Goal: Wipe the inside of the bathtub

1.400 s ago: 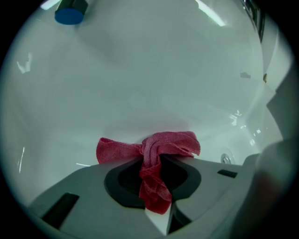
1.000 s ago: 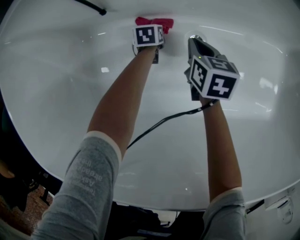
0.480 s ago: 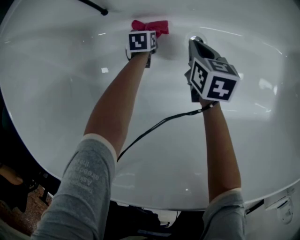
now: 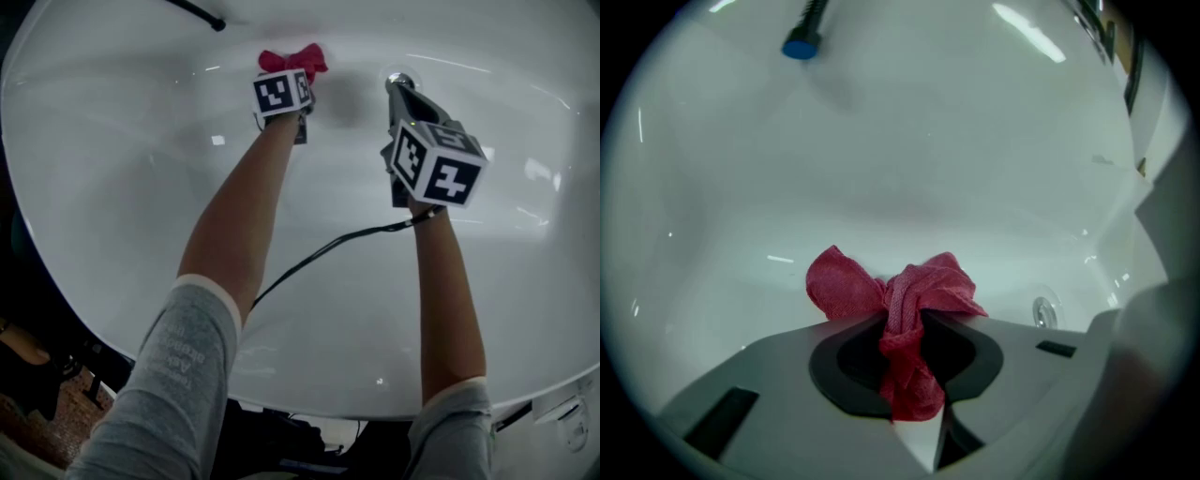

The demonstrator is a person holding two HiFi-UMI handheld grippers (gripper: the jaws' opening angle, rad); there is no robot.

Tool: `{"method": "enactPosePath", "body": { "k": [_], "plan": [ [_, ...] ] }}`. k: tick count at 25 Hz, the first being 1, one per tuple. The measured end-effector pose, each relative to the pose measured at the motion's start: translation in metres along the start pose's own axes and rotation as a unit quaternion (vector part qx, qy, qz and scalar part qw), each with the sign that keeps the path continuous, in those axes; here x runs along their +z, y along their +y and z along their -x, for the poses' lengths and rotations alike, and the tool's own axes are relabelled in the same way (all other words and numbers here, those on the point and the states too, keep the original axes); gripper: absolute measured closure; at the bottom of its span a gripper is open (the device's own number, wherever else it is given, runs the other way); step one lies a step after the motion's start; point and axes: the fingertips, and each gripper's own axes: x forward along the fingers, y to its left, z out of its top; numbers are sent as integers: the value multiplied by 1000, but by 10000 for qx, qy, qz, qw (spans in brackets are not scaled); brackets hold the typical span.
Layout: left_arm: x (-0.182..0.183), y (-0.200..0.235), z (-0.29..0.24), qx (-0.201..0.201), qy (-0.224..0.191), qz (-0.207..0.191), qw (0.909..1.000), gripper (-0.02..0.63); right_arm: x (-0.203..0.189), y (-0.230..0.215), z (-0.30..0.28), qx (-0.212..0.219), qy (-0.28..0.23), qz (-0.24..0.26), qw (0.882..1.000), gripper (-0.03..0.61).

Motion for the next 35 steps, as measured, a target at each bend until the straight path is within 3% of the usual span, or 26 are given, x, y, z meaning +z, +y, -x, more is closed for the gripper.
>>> {"method": "enactPosePath", "body": {
  "k": [4, 7, 11, 16, 19, 22, 25, 29, 31, 35],
  "plan": [
    [-21, -69, -4, -701, 249, 225, 9970, 532, -2, -5, 5, -125, 61, 65, 9999, 569],
    [-37, -75, -4, -166, 643, -201, 9976, 531, -3, -9, 4, -190, 87, 79, 9998, 569],
    [-36, -87, -5, -279, 492, -635, 9964, 531, -3, -7, 5, -173, 80, 91, 9998, 569],
    [-46, -26, 11, -235, 527, -161, 9982, 531, 0, -7, 7, -142, 52, 115, 9998, 569],
    [-34, 18, 22, -83, 134, -113, 9998, 531, -1, -6, 9, -140, 8, 58, 9999, 569],
    [-37, 30, 24, 68, 47, 60, 9999, 531, -5, -11, 10, -142, 19, 46, 9999, 569],
    [-37, 20, 19, 231, 49, 154, 9996, 531, -8, -21, 13, -216, 33, 31, 9998, 569],
    [-47, -34, 12, -397, 367, 173, 9984, 531, -10, -26, 17, -259, 53, 17, 9997, 569],
    [-47, -62, 4, -517, 409, 35, 9978, 531, -12, -30, 17, -271, 63, 6, 9996, 569],
    [-30, -63, -5, 212, 345, -160, 9991, 531, -14, -33, 14, -237, 33, 29, 9997, 569]
  ]
}}
